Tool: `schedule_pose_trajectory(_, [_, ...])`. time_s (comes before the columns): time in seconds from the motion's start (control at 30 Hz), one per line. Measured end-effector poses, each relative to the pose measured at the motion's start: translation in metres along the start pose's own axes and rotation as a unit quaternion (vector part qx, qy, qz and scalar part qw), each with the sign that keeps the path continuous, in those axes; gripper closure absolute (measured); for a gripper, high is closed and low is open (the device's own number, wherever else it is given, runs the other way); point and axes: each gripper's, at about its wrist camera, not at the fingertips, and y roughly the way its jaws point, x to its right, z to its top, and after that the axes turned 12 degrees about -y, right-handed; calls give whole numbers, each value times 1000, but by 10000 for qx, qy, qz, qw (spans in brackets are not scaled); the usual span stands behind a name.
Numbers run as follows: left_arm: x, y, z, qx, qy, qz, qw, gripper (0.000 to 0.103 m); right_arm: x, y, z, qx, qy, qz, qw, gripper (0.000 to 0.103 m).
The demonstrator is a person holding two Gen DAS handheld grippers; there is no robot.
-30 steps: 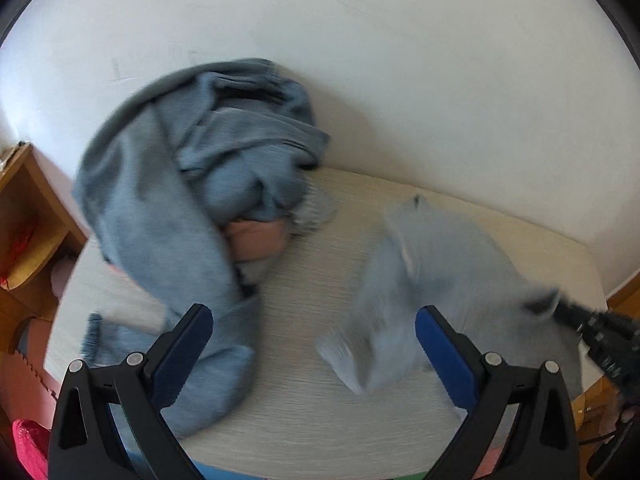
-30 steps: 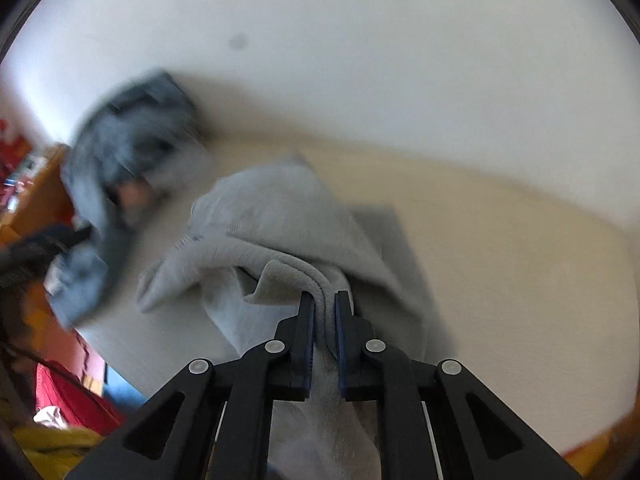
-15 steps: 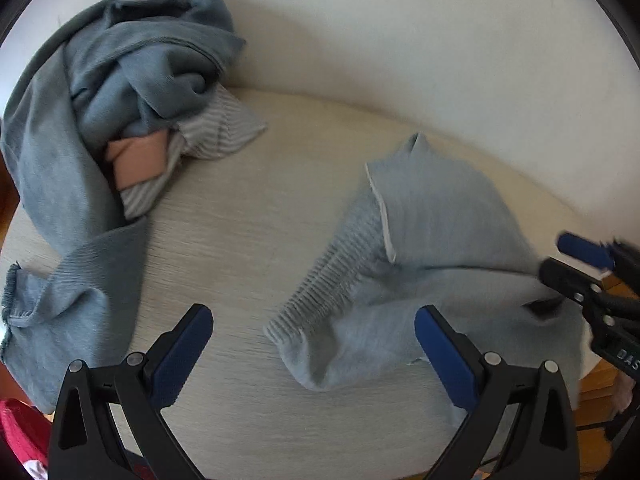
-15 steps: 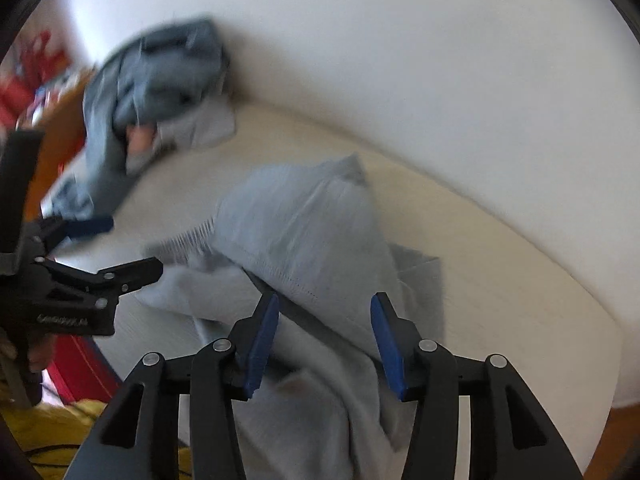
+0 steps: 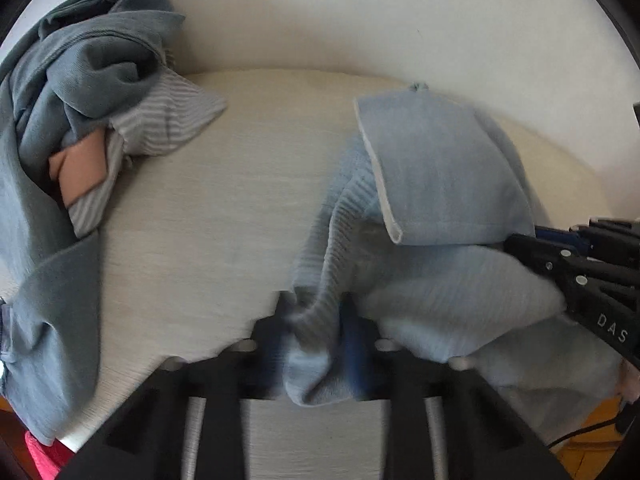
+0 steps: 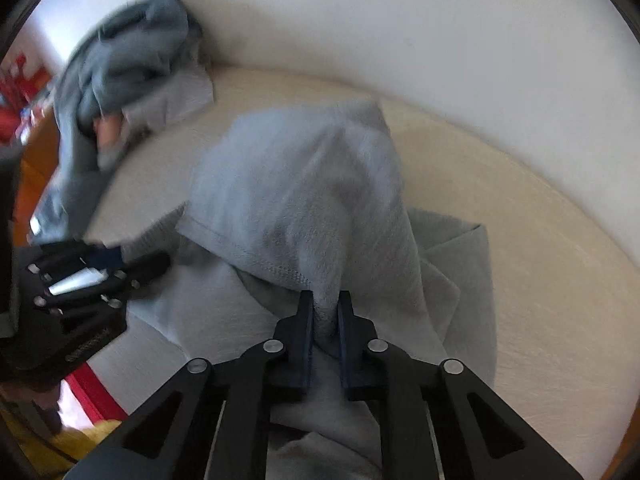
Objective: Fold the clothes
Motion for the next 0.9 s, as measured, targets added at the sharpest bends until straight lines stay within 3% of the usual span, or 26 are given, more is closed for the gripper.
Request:
schedule_pose_trajectory(0.2, [-19,-35,11,572,40,125,9983,89,21,-82,1,1152,753,418,9896,96])
schedule_pose_trajectory(0.3, [-26,-50,14,821,110,179,9964,89,31,-97,-14,1367,1020,-157,9852,96])
schedule_pose_trajectory(0.37, [-31,-56,15,888,110,139,9959,89,51,-97,-36,1182,1382,-521,9819,96])
schedule_pose_trajectory(0.53, [-39,-51,18,686,80,-53,9976,89,83,-76,-75,50,1897,-1661,9677,94])
schedule_pose_trajectory(0.63, [-41,-52,11,604,152,-189,9979,85,80,-90,-83,174,2322,-1748,9567,92])
schedule_pose_trajectory(0.73, [-43,-53,4,555,150,-256,9980,82,54,-108,-63,528,1832,-1660,9675,85])
schedule_pose_trajectory(0.8, [-41,-47,4,491,79,-342,9982,82,36,-109,-41,529,1154,-1541,9799,72])
schedule_pose_trajectory(0.9, [-41,-40,8,308,-81,-452,9985,81,22,-96,-15,425,459,-834,9946,55])
